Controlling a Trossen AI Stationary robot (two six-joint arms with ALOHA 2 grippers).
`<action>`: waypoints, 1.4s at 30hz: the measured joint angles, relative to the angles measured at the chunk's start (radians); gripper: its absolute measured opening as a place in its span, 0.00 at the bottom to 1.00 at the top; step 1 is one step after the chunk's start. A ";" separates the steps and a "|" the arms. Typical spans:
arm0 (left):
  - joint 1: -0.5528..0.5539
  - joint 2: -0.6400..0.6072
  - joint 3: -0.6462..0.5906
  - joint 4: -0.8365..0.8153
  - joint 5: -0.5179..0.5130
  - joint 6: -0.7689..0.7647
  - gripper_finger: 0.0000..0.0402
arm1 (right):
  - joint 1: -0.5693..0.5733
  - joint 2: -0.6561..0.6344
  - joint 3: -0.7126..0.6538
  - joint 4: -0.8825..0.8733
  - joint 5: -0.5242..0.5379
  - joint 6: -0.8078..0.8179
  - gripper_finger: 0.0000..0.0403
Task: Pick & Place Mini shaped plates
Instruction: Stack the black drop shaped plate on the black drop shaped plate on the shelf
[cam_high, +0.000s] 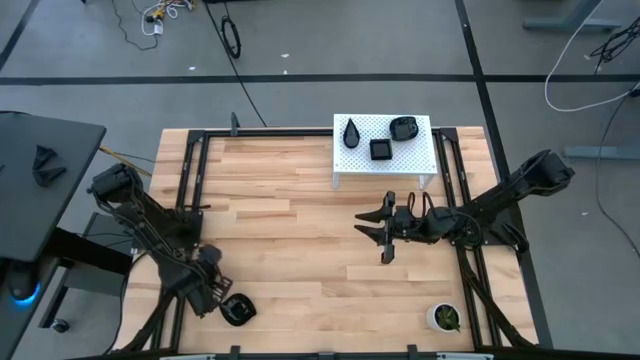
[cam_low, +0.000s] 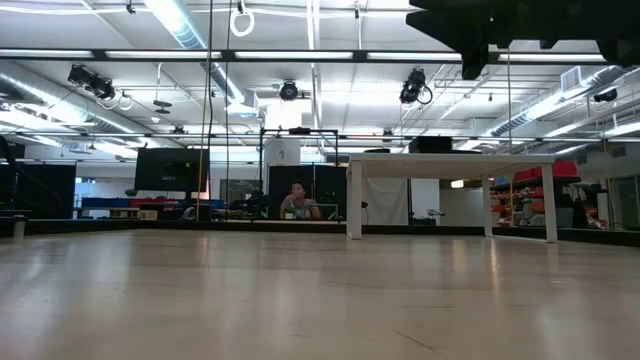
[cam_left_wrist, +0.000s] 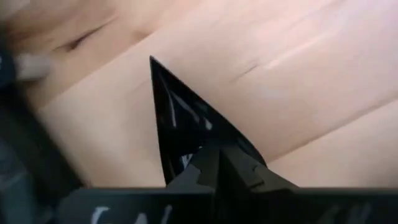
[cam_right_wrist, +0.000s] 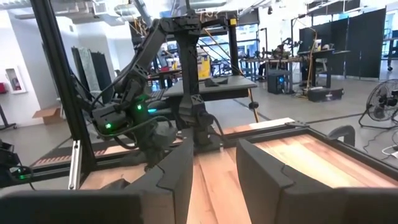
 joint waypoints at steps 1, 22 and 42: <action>0.003 0.000 -0.004 0.016 -0.031 0.001 0.02 | 0.000 0.000 0.000 0.004 0.000 0.000 0.31; 0.229 -0.022 0.113 0.155 -0.295 0.706 0.04 | 0.107 -0.075 0.000 -0.189 0.172 -0.021 0.31; 0.092 -0.022 -0.183 0.396 -0.532 0.087 0.44 | 0.295 -0.161 0.000 -0.378 0.434 0.084 0.31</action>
